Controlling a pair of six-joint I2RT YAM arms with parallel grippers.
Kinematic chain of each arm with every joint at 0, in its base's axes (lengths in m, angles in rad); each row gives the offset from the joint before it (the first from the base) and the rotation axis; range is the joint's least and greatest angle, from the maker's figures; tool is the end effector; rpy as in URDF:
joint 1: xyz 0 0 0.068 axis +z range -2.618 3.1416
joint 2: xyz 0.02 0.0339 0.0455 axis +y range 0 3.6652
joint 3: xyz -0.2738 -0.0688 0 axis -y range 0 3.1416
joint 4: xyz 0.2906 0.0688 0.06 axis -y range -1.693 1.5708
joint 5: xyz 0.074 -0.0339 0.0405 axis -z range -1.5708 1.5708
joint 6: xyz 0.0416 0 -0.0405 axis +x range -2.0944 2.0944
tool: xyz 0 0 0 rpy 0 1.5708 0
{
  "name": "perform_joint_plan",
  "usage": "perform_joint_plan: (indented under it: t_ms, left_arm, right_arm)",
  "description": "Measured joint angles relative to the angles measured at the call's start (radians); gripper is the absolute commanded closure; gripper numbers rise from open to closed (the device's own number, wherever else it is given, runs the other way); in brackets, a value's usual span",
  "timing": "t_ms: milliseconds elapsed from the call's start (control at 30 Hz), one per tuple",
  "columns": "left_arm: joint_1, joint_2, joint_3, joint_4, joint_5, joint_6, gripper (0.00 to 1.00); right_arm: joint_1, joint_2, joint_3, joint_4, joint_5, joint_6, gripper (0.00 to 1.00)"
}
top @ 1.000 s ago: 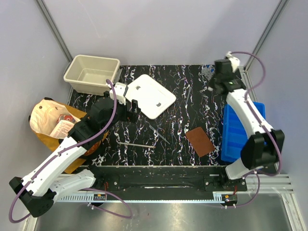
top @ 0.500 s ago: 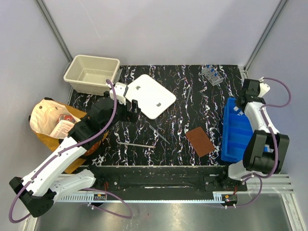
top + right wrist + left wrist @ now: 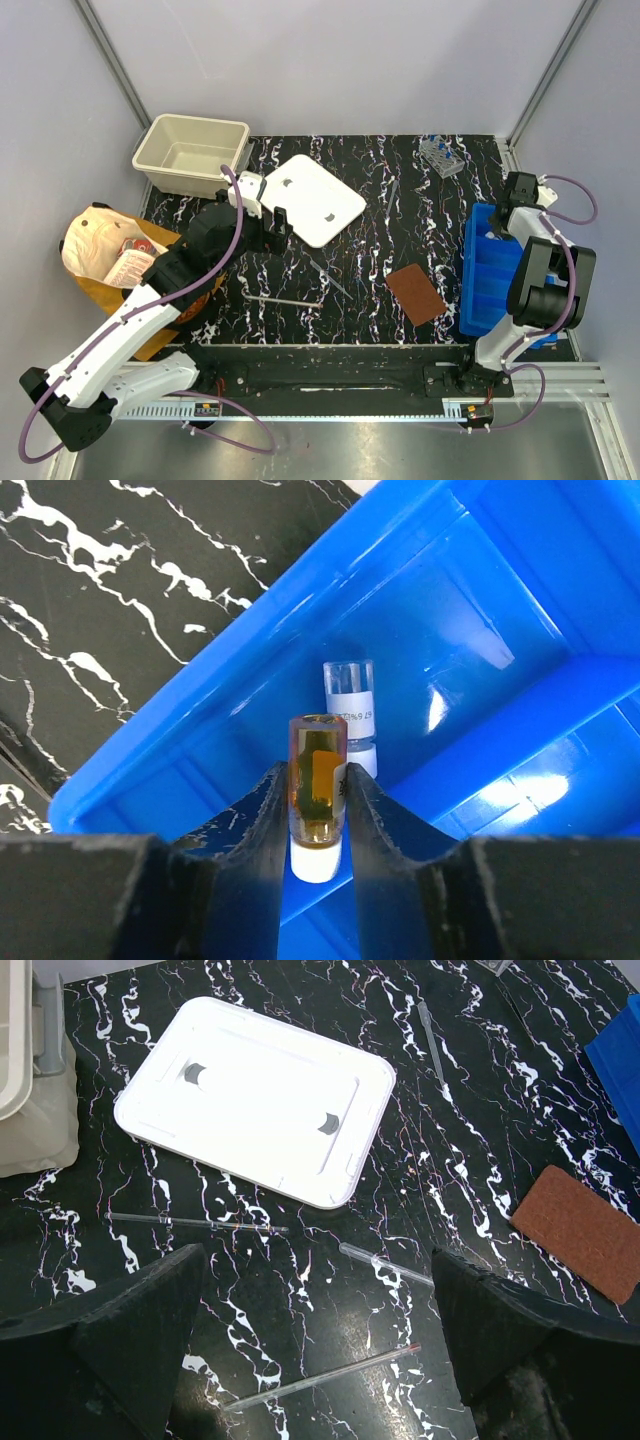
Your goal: Organize the chemistry lab equipment
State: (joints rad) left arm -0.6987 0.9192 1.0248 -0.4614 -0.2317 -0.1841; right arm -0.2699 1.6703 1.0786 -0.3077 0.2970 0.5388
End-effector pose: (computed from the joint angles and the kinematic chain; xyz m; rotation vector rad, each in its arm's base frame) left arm 0.1929 -0.1496 0.3816 0.3398 1.9041 -0.3697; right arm 0.3752 -0.1164 0.1846 1.0720 2.1829 -0.2465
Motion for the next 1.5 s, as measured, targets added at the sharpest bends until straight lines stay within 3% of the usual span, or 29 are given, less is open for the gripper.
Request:
perform_joint_plan:
  t_ms: [400,800,1033,1233,1367,1500]
  left_arm:
    - [0.000,0.000,0.000,0.000,0.000,0.000,0.01]
    - [0.000,0.000,0.000,0.000,0.000,0.000,0.01]
    - [0.000,0.000,0.000,0.000,0.000,0.000,0.01]
    - [0.000,-0.003,-0.001,0.000,-0.004,0.000,0.01]
    - [0.000,-0.019,-0.008,0.002,-0.022,0.000,0.01]
    - [0.000,-0.075,-0.036,0.020,-0.060,-0.001,0.01]
  right_arm:
    - [-0.002,0.006,-0.011,-0.008,-0.003,-0.018,0.55]
    - [0.017,-0.204,0.053,-0.076,-0.143,-0.053,0.53]
    - [0.238,-0.195,0.134,-0.080,-0.158,-0.066,0.53]
    - [0.423,0.003,0.274,-0.082,-0.163,-0.080,0.52]
    - [0.524,0.128,0.328,-0.095,-0.288,-0.161,0.51]
    - [0.669,0.146,0.309,-0.105,-0.416,-0.257,0.51]
